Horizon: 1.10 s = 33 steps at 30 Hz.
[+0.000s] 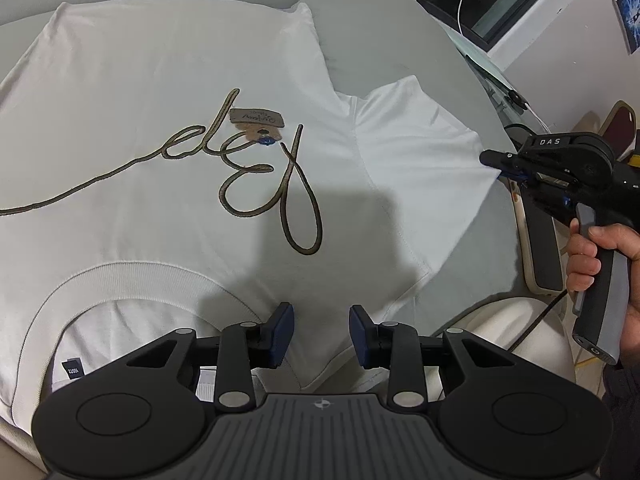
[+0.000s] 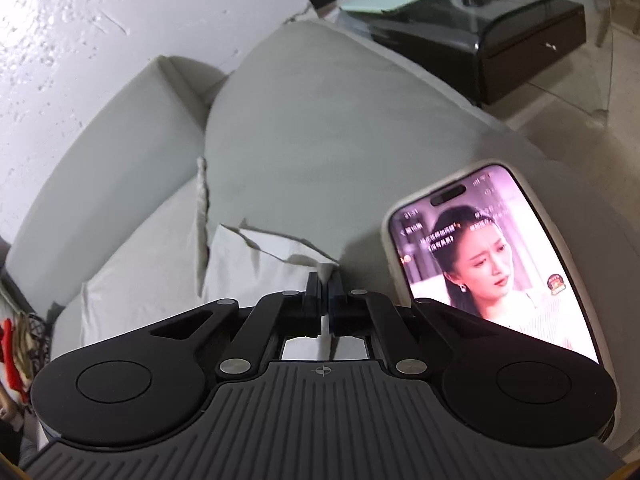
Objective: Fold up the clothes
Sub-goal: 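Grasp a sleeve with the right gripper and fold it onto the shirt body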
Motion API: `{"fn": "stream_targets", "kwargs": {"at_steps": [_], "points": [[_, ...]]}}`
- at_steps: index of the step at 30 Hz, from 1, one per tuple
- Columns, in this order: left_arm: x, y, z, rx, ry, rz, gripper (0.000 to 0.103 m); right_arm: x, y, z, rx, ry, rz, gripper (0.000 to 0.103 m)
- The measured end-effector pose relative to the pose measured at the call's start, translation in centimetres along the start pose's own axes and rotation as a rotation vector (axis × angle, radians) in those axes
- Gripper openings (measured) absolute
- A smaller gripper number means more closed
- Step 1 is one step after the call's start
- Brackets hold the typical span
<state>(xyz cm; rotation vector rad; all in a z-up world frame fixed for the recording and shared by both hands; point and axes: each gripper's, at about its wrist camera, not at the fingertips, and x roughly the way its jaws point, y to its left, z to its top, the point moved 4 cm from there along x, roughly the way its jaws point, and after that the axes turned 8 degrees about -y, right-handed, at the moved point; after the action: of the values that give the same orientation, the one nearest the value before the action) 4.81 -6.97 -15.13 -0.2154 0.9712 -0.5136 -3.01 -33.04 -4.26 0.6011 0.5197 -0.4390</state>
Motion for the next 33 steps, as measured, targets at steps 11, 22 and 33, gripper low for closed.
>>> {"fn": "stream_targets", "kwargs": {"at_steps": [11, 22, 33], "points": [[-0.2, 0.0, -0.3, 0.007, 0.000, -0.025, 0.031, -3.6, 12.5, -3.4, -0.556, -0.108, 0.087, 0.002], [-5.2, 3.5, -0.6, -0.105, -0.110, 0.105, 0.029, -1.1, 16.3, -14.2, -0.604, 0.319, 0.308, 0.019], [-5.6, 3.2, -0.2, -0.100, -0.127, 0.089, 0.030, -1.7, 7.5, -6.2, -0.291, 0.242, 0.189, 0.018]]}}
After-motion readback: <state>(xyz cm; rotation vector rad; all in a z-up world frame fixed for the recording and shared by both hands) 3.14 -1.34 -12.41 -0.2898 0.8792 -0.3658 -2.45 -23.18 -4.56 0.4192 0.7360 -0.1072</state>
